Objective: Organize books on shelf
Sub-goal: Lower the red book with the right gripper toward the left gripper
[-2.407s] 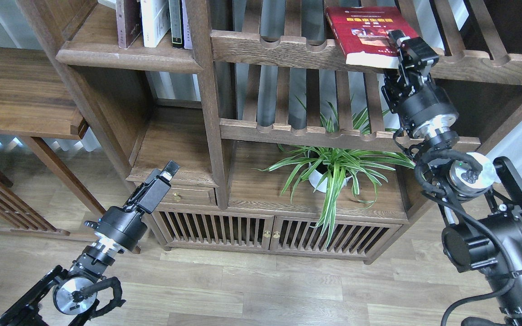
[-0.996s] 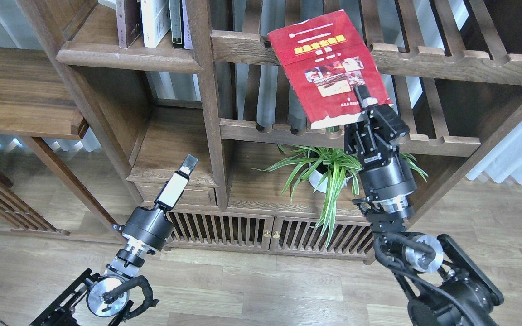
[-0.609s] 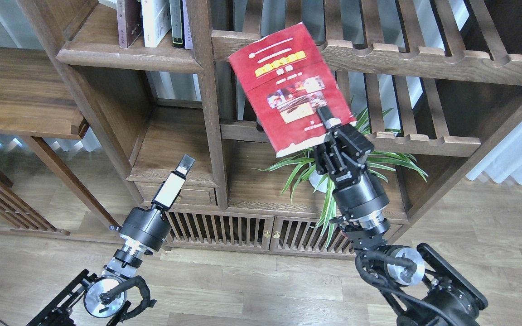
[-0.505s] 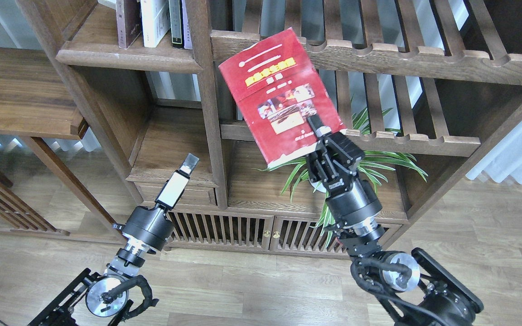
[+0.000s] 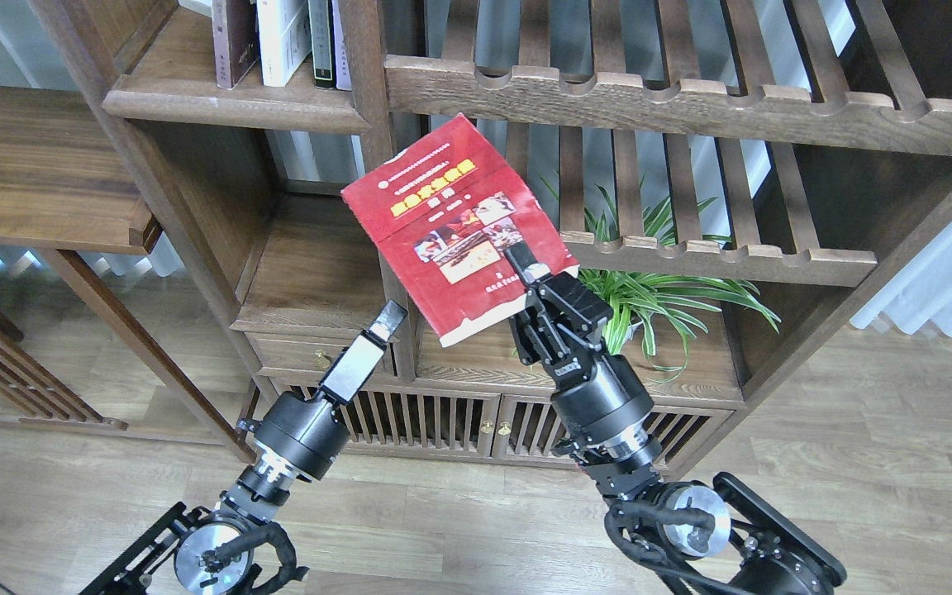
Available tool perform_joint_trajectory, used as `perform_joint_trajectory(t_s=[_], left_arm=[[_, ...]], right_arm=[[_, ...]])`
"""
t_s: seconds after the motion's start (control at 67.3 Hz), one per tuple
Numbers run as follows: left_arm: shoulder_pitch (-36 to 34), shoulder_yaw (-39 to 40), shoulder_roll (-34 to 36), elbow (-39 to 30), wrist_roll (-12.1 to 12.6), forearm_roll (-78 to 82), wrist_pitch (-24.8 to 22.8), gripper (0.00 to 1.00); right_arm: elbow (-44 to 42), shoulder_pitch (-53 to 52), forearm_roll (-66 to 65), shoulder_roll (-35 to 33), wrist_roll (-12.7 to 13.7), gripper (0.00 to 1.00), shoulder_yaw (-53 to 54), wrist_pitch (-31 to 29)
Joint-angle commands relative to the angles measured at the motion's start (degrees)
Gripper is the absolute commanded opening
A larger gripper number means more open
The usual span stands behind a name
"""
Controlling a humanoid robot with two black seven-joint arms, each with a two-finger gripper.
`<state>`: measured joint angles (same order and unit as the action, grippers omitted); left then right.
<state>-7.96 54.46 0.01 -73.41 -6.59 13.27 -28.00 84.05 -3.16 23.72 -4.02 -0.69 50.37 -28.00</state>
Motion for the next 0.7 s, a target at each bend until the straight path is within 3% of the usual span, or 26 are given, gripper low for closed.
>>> perform_joint_trajectory(t_s=[0.0,0.684], left_arm=[[-0.04,-0.05,-0.01,-0.24,0.27,-0.08,0.00,0.98],[2.07,-0.49,-0.01,-0.24,0.44,0.00,0.00,0.98]], right_arm=[[-1.60,0.25,-0.43,1.47,-0.01,0.05,-1.42,0.00],[-8.46,-0.89,0.01,2.61,-0.27,0.05,5.52,0.00]])
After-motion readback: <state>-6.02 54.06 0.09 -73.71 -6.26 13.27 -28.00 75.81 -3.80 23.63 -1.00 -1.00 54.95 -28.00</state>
